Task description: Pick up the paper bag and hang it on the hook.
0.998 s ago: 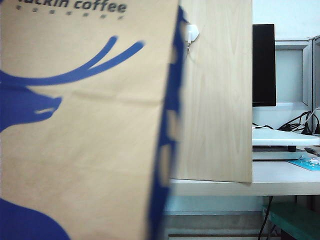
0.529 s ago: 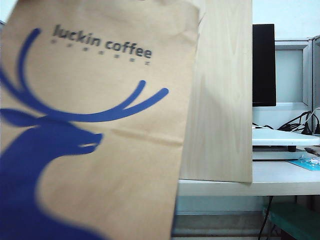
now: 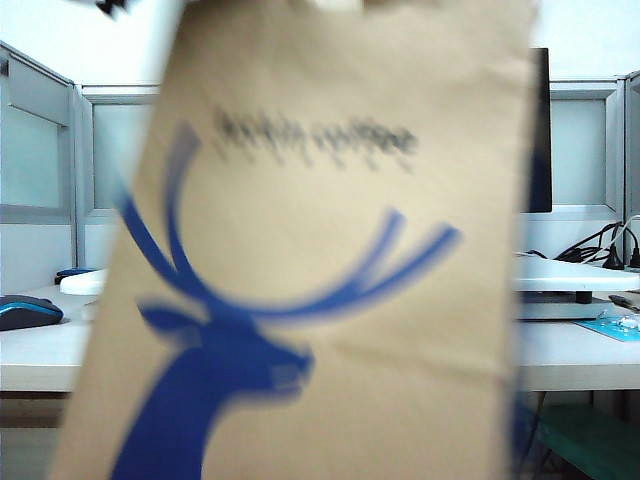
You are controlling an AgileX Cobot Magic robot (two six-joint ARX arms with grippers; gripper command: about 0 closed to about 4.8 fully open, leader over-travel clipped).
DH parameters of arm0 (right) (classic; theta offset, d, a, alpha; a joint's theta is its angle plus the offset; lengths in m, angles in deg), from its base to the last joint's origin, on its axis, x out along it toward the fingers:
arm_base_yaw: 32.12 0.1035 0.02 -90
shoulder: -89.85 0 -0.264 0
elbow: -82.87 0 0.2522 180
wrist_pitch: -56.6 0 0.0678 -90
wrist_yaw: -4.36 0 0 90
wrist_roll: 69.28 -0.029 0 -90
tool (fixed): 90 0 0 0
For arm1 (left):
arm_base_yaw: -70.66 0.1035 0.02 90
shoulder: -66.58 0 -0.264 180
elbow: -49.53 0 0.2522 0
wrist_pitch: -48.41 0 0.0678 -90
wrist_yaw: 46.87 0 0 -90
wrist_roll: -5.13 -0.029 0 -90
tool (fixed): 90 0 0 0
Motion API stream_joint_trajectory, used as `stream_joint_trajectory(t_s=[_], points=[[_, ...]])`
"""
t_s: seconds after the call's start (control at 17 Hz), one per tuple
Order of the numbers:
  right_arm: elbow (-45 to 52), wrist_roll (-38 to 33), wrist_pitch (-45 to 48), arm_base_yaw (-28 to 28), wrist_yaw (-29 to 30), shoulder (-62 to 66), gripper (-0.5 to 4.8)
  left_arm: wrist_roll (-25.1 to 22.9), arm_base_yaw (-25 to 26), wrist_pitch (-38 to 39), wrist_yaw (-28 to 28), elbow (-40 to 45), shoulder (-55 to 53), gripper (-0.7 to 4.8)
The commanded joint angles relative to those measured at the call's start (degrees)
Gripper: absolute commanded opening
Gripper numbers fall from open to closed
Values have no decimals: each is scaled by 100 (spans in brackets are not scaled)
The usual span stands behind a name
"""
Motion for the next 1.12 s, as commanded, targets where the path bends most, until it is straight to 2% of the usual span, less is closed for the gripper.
stream_joint_trajectory(t_s=[0.06,0.29,0.41,0.76,0.88,1.12], points=[[37,0,63,-2,7,0,0,-107,37,-417,-579,-15,-330,-6],[37,0,63,-2,7,0,0,-81,72,-973,-636,-17,-911,-6],[37,0,63,0,7,0,0,-63,74,-1143,-850,-17,-1128,-6],[37,2,66,-2,-13,0,0,-76,74,-1163,-1099,-17,-1222,-6],[37,2,66,-2,-13,0,0,-127,74,-1119,-1364,-17,-1233,-6],[37,0,68,-2,-13,0,0,-122,74,-1097,-1405,-17,-1346,-6]])
